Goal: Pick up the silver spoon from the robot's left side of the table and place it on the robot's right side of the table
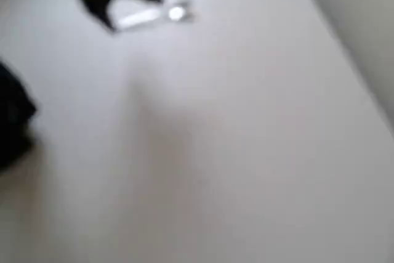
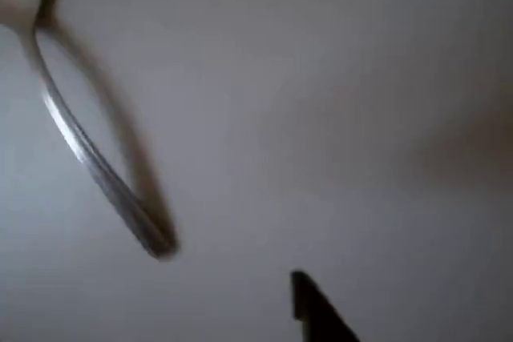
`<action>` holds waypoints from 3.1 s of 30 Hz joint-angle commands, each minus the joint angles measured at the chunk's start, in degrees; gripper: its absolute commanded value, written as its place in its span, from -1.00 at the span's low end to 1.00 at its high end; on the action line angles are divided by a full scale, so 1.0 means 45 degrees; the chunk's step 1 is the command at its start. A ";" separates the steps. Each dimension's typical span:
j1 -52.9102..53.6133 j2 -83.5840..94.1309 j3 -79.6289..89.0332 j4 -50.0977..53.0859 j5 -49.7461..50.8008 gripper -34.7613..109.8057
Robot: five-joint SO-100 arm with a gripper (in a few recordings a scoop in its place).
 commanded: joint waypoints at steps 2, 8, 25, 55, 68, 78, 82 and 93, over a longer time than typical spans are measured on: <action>0.0098 -0.2852 -0.4141 0.0410 -0.0352 0.08; 0.0742 -0.5957 -0.7871 0.1387 -0.0605 0.06; 0.1211 -0.7402 -1.0859 0.3281 -0.0586 -0.54; 1.4902 -0.0938 -0.2480 0.1836 -1.4531 -0.54; 1.5840 -0.3652 -0.2480 -0.1543 -1.6133 -0.54; 1.5625 -0.4590 -0.2480 -0.2988 -1.6113 -0.52; 1.5840 -0.4199 -0.2480 -0.2480 -1.6094 -0.30; 1.5801 0.0000 -0.2480 0.1465 -1.4785 0.05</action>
